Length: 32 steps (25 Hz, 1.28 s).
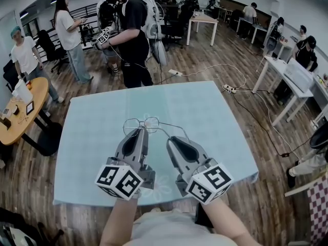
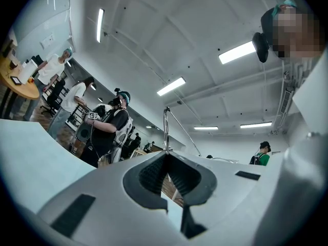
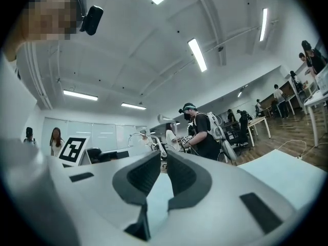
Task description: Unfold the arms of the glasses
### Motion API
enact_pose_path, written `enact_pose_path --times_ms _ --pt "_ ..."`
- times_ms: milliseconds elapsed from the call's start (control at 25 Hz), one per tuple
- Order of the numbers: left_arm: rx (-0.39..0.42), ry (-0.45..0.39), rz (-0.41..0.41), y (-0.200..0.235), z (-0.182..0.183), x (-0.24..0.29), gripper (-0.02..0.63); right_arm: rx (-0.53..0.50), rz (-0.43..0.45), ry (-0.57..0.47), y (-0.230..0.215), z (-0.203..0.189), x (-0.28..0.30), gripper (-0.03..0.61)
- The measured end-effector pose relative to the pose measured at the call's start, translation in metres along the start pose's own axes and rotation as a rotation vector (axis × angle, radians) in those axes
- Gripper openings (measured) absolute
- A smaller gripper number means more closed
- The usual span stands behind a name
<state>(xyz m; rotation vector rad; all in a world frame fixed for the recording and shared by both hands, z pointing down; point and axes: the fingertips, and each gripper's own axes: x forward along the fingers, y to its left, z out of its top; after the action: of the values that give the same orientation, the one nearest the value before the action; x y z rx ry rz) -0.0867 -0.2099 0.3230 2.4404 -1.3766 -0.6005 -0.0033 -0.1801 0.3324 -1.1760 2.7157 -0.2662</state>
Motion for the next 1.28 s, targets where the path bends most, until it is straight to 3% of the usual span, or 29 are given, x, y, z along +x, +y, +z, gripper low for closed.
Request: enact_pose_path --times_ms 240,760,1280 --pt "0.010 0.001 0.008 0.001 -0.004 0.001 0.009 0.048 0.013 -0.065 0.006 0.011 -0.015 0.038" --pt "0.020 0.006 0.034 0.005 -0.008 -0.001 0.009 0.049 0.047 -0.152 0.031 0.038 -0.032 0.031" --pt "0.027 0.012 0.055 0.012 -0.015 0.002 0.008 -0.038 0.174 -0.182 0.073 0.061 -0.036 0.026"
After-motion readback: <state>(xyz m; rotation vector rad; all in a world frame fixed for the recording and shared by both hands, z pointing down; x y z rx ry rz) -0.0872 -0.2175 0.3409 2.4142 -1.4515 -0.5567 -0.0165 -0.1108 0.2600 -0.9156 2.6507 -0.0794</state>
